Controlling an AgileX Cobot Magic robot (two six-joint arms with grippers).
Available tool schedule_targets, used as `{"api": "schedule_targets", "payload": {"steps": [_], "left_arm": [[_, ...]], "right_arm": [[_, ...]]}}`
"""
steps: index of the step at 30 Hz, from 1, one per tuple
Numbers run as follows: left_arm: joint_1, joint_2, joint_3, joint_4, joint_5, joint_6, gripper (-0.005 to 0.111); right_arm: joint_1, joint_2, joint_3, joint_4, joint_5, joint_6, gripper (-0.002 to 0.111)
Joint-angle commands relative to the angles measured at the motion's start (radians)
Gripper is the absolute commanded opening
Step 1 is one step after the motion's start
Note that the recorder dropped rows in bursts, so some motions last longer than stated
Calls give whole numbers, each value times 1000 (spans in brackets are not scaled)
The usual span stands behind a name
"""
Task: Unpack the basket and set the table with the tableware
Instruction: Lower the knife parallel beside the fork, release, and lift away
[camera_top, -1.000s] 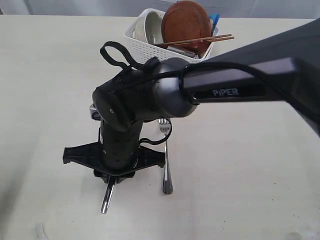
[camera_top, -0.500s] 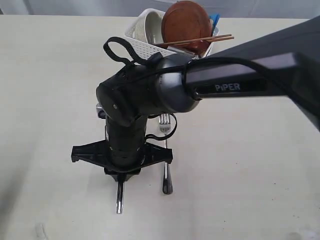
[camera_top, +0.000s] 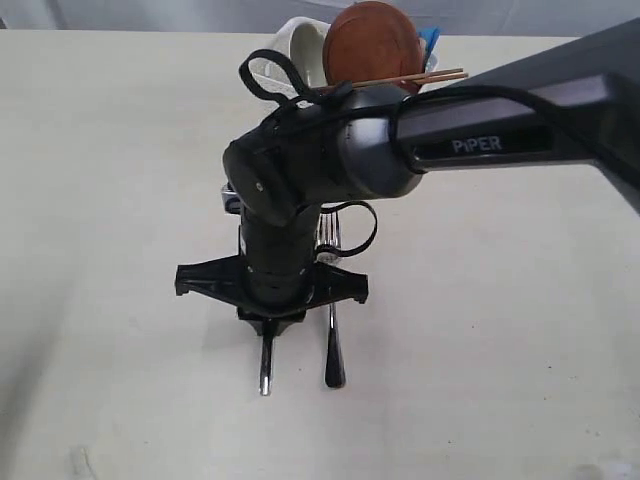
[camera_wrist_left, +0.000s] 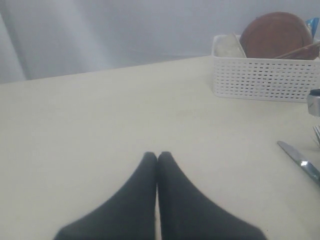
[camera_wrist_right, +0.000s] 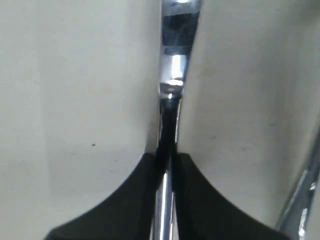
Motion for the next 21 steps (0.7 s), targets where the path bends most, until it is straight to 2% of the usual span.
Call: {"api": "schedule_targets", "payload": {"steps": [1,5,21], "left_arm": [[-6,-3,2,3,1,0,0],[-6,-3,2,3,1,0,0],[-6,-3,2,3,1,0,0]], "right_arm": [[-22,-20,14,-93,65,15,-1],[-29,-26,14,-115,123,13,-1],[-29,-26,18,-120,84,65,-1]]}}
